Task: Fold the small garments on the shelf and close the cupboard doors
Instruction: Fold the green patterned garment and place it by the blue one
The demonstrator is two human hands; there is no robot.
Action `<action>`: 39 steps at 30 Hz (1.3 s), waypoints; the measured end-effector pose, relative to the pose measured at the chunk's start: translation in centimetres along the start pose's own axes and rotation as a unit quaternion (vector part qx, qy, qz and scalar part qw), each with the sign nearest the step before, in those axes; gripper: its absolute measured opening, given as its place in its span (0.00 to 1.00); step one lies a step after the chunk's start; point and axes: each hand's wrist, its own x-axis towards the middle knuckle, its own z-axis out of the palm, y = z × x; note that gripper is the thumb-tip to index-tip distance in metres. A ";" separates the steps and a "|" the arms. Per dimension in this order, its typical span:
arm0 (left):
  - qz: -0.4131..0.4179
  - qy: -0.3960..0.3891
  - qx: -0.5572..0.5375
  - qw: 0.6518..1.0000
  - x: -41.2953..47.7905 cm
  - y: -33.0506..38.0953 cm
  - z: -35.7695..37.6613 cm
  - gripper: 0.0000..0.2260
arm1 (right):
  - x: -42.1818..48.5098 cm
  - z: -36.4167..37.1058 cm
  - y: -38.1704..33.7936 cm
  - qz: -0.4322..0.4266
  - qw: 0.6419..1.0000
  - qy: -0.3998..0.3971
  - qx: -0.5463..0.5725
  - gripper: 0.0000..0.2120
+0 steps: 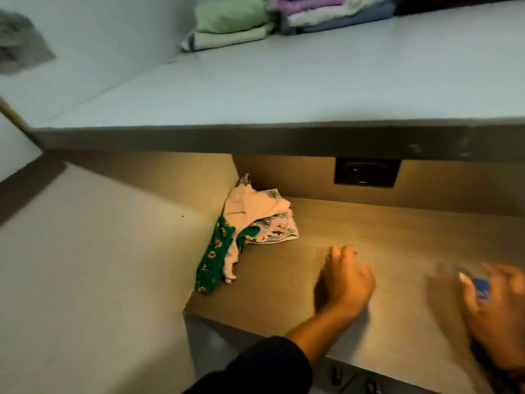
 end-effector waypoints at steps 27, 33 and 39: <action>-0.050 0.046 0.061 0.996 3.8 -22.2 -19.6 0.14 | -0.7 15.0 -37.7 -0.631 0.752 -0.188 -0.014 0.03; -0.001 0.091 0.164 0.982 1.7 -20.5 -19.7 0.20 | 1.7 9.0 -36.2 -0.648 0.749 -0.122 0.058 0.06; 0.089 0.040 0.038 0.995 2.6 -15.2 -24.8 0.16 | 4.0 3.1 -33.1 -0.521 0.832 -0.105 0.160 0.10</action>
